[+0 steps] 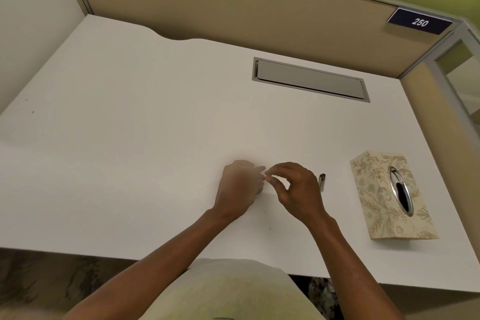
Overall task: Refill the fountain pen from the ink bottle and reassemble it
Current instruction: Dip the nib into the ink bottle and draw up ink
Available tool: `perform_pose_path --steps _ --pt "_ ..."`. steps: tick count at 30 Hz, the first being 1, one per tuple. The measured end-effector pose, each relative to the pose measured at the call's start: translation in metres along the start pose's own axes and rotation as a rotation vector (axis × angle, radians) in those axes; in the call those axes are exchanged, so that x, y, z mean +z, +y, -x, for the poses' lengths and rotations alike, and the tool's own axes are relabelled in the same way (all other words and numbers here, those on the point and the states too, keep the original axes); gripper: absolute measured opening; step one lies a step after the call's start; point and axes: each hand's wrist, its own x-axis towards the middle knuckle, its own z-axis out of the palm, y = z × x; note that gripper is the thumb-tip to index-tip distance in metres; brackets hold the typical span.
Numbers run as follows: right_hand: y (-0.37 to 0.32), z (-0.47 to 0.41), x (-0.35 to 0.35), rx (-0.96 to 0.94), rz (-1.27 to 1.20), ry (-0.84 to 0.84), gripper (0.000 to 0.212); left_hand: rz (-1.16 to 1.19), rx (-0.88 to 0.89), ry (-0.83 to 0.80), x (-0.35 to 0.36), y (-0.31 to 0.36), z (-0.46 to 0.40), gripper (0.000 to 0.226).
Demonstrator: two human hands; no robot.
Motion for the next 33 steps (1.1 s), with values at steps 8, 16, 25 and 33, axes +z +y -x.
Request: perform_pose_path --steps 8,16,25,33 --pt "0.0 -0.002 -0.001 0.019 -0.016 0.017 0.01 -0.025 -0.014 -0.015 0.0 -0.007 0.001 0.033" --pt "0.0 -0.002 0.0 -0.001 -0.014 0.002 0.015 -0.008 -0.021 -0.014 0.001 -0.006 0.001 0.034" --pt "-0.004 -0.021 0.002 -0.003 -0.078 -0.049 0.013 0.057 -0.071 -0.02 0.001 -0.005 -0.002 0.04" --pt "-0.002 -0.035 0.003 0.038 -0.102 -0.114 0.009 0.123 -0.125 -0.006 0.001 -0.012 -0.006 0.046"
